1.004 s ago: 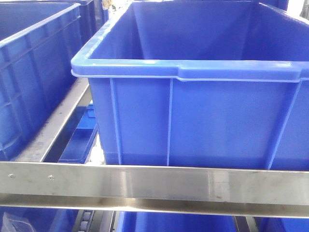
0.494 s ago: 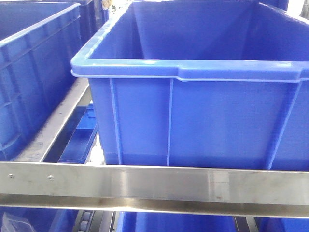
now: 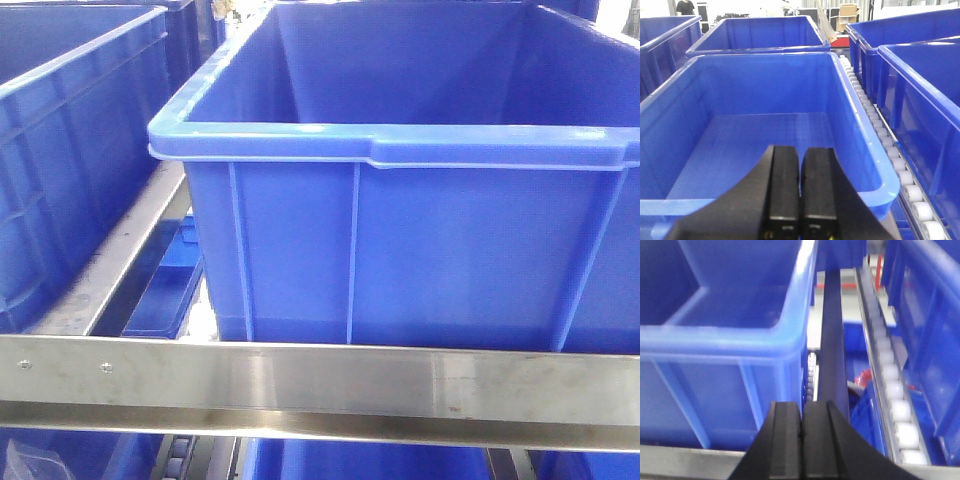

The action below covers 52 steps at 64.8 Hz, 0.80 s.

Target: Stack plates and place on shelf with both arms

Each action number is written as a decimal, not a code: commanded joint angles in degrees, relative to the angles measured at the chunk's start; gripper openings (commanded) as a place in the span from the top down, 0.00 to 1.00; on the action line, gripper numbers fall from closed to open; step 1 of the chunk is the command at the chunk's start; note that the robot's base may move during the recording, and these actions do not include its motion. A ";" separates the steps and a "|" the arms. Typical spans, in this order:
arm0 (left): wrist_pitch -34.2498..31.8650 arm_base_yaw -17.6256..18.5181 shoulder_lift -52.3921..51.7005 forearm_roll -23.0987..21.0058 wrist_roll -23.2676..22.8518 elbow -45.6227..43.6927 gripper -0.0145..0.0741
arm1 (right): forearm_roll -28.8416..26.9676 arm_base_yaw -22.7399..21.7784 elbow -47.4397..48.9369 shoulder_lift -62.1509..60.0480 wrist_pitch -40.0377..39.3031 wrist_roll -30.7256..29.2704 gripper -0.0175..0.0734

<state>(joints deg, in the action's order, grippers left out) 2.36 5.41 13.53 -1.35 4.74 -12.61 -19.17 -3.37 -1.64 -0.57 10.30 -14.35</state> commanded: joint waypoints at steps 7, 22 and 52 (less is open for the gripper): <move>-4.91 -0.05 0.76 -0.37 -0.51 -1.86 0.74 | -0.10 0.04 0.03 -1.13 -7.21 -0.70 0.75; -4.91 -0.05 0.76 -0.37 -0.51 -1.86 0.74 | 8.58 0.04 -0.06 -1.13 -7.40 5.64 0.75; -4.91 -0.05 0.76 -0.37 -0.51 -1.86 0.74 | 17.62 0.04 -0.04 -1.13 -7.99 15.89 0.75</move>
<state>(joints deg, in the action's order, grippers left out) 2.36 5.41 13.53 -1.35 4.74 -12.61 -2.33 -3.37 -1.76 -0.65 7.45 1.81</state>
